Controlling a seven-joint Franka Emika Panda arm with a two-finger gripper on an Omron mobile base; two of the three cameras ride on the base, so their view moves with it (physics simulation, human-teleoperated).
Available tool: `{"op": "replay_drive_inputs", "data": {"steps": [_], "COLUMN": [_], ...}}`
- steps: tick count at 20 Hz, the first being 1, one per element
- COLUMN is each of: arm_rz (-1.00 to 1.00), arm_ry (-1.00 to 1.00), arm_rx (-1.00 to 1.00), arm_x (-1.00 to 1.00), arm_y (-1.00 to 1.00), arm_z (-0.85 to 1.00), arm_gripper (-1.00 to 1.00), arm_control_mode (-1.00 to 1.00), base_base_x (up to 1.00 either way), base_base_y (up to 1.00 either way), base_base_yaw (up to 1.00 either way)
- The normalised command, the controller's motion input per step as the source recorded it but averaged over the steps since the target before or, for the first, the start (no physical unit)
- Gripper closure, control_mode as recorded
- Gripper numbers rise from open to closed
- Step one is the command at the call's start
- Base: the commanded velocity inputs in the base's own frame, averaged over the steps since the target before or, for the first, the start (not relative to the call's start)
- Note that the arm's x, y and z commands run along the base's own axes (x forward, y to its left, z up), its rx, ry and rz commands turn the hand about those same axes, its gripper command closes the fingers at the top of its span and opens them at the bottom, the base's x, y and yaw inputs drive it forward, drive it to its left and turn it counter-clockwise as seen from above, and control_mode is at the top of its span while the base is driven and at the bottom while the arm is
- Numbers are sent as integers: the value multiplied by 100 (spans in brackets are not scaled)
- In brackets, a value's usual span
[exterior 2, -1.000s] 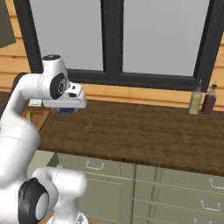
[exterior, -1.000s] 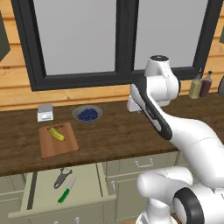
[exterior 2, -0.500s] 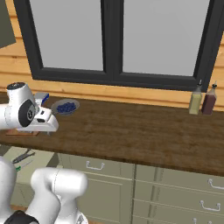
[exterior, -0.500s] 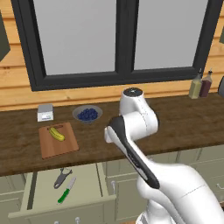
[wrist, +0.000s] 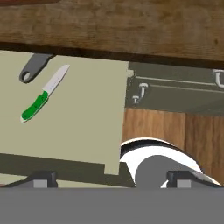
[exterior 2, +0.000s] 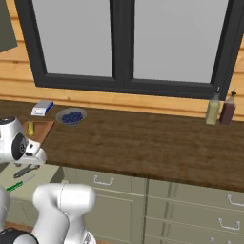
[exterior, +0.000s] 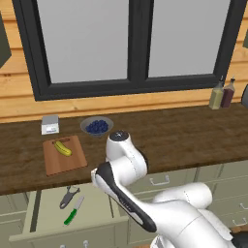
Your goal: Place the appropriate cutting tool for cutting the cucumber skin on the cutting board.
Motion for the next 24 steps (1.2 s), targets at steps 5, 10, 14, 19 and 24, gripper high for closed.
{"op": "replay_drive_inputs", "data": {"steps": [5,10,14,19,24], "arm_rz": [5,23,10,3,0], "arm_ry": [25,18,13,7,3], "arm_rx": [-4,-6,-6,-2,-1], "arm_x": [1,31,0,0,-44], "arm_y": [94,80,66,44,36], "arm_z": [-51,-88,-60,-52,-31], "arm_gripper": [-100,-100,-100,-100,-100], "arm_control_mode": [-100,-100,-100,-100,-100], "base_base_x": [0,0,0,0,0], "base_base_y": [0,0,0,0,0], "base_base_yaw": [0,0,0,0,0]}}
